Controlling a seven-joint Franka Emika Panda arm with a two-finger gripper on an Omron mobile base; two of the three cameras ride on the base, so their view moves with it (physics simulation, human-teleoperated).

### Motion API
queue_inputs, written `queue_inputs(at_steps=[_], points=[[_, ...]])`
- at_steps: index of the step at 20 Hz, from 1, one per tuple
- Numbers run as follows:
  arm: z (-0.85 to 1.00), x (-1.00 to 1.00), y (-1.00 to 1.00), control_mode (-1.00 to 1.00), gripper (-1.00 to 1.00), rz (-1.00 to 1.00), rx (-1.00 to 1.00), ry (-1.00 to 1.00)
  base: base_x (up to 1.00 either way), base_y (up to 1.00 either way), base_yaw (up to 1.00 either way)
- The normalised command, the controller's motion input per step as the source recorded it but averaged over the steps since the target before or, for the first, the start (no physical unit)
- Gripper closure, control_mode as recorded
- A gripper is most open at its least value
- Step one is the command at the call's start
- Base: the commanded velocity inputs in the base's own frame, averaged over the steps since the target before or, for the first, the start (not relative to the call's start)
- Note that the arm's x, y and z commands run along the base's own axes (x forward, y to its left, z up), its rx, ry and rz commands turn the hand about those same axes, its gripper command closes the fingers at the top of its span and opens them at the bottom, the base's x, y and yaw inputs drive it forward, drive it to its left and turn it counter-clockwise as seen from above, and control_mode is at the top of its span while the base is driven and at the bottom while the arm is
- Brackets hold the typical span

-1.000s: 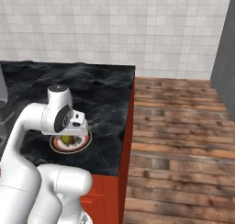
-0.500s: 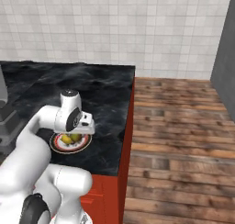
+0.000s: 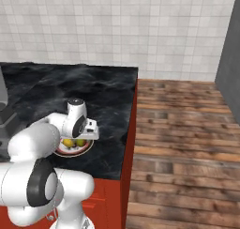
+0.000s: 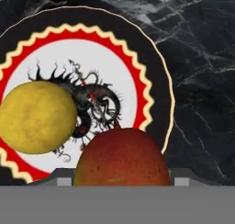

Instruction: Pick the pear and mango from the fridge and place them on the plate next to the blender to make a fruit smoothie.

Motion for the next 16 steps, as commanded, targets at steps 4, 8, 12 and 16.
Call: queue_inputs(at_steps=[4,8,12,16], points=[[-0.23,0.11,0.00,-1.00,1.00,0.00,0.00,0.00,0.00,0.00,0.00],[-0.24,0.12,0.05,-1.00,1.00,0.00,0.00,0.00,0.00,0.00,0.00],[-0.17,0.21,0.16,-1.00,-1.00,0.00,0.00,0.00,0.00,0.00,0.00],[-0.01,0.05,0.02,-1.00,-1.00,0.00,0.00,0.00,0.00,0.00,0.00]])
